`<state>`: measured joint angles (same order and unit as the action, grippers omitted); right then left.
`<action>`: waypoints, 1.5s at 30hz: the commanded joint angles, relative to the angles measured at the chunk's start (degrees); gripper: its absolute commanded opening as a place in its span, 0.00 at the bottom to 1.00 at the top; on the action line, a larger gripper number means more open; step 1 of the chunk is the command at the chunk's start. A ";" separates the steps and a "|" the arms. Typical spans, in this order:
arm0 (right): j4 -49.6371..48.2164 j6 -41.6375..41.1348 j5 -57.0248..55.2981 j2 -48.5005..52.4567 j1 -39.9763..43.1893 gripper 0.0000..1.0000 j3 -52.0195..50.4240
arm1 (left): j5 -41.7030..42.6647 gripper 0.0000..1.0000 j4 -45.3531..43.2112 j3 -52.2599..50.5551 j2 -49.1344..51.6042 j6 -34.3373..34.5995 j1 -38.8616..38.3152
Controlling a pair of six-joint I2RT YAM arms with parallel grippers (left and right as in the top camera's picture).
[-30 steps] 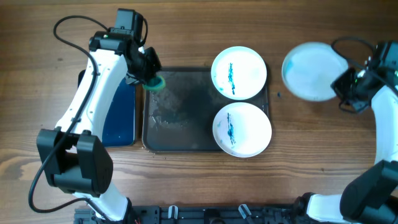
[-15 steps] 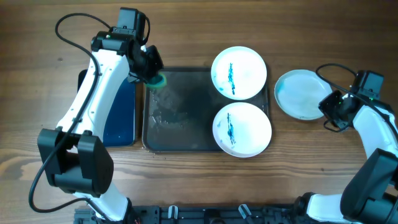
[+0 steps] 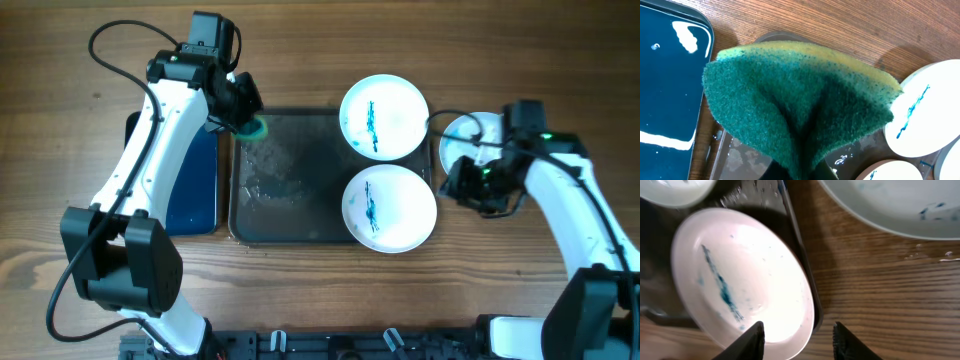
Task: Clean dirty plates on tray and stack at the side
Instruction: 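Grasp the lower-right stained plate with the right gripper and slide it left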
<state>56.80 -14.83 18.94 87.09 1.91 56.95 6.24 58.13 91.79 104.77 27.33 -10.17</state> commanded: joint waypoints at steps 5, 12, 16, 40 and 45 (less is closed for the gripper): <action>-7.45 1.38 -6.84 -0.63 -5.60 0.28 -9.55 | -0.33 0.04 -0.02 0.79 -0.74 0.11 -0.11; -13.07 4.37 -3.43 -0.61 -5.99 0.28 -13.20 | -0.33 0.04 -0.02 0.79 -0.74 0.13 -0.11; -13.03 4.33 -3.45 -0.63 -5.99 0.15 -13.18 | -0.33 0.04 -0.02 0.79 -0.74 0.13 -0.11; -11.58 -25.24 -24.30 5.44 -38.34 0.04 10.25 | -0.33 0.04 0.33 0.79 -0.74 0.15 -0.11; -10.27 -27.52 -22.36 19.71 -39.67 0.04 21.20 | -0.33 0.04 0.37 0.79 -0.72 0.15 -0.11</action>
<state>46.24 -38.11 -2.96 99.50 -37.36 72.27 6.24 58.50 91.79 104.77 27.33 -10.17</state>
